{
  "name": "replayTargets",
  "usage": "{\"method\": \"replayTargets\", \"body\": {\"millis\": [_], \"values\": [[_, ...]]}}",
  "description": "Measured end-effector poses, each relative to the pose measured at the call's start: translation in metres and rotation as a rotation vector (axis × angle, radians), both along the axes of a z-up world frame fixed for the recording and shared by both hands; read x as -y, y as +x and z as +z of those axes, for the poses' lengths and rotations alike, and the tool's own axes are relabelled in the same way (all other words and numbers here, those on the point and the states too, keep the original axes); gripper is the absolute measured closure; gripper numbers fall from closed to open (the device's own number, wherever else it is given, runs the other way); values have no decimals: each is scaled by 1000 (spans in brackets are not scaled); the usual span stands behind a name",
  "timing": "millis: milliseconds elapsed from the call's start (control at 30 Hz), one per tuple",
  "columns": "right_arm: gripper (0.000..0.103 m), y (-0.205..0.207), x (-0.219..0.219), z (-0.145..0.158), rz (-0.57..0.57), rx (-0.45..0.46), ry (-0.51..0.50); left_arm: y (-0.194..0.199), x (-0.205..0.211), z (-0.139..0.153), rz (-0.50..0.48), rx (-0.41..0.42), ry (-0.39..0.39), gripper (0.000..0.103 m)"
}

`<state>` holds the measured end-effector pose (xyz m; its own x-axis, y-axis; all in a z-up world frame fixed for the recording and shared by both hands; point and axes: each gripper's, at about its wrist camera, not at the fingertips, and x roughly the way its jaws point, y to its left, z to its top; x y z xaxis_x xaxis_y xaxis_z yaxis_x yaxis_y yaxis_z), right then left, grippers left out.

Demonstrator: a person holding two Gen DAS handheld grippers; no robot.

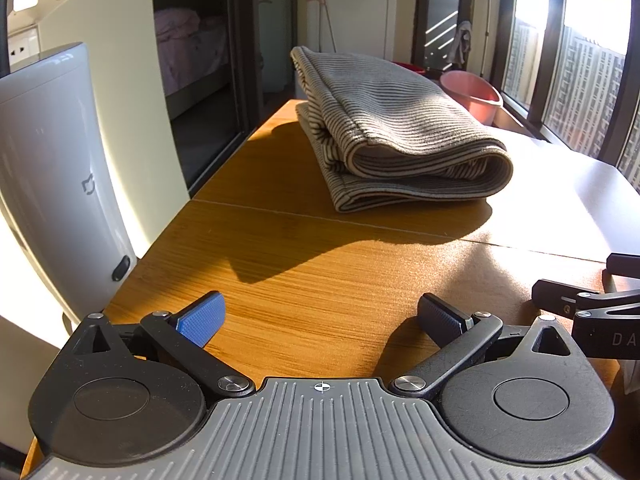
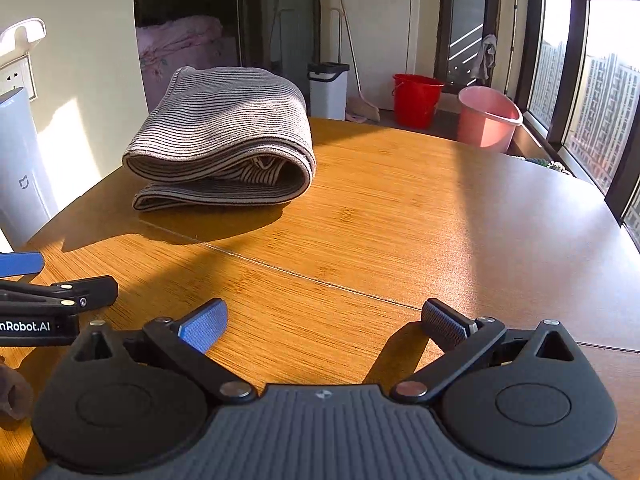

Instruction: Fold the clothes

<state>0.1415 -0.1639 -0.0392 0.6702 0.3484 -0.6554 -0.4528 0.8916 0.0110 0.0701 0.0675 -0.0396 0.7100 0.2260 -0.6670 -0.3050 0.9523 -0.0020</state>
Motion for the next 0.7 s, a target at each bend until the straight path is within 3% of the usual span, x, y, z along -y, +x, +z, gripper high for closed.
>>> {"method": "replayTargets", "body": {"millis": [700], "values": [[0, 0, 4, 0, 2, 0, 1, 0, 0, 0, 0, 1, 0, 0]]}}
